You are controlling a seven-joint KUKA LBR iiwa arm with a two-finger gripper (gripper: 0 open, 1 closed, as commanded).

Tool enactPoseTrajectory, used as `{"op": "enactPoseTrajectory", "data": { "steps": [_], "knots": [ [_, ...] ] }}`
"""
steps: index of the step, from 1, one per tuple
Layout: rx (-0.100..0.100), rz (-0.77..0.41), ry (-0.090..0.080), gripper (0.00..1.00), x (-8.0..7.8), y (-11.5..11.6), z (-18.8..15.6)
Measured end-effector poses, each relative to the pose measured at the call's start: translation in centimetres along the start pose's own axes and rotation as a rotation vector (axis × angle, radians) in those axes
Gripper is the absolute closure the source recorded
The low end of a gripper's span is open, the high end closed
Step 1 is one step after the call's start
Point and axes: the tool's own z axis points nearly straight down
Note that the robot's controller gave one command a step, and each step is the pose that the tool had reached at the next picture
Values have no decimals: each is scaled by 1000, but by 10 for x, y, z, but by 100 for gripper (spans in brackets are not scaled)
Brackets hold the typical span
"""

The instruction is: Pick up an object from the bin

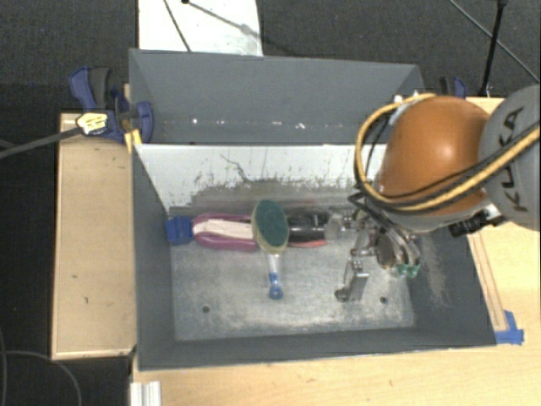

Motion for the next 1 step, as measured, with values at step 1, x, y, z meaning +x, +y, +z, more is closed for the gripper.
{"op": "enactPoseTrajectory", "data": {
  "steps": [1],
  "knots": [
    [3, -251, -3, 0, -52, -46, -2]
  ]
}}
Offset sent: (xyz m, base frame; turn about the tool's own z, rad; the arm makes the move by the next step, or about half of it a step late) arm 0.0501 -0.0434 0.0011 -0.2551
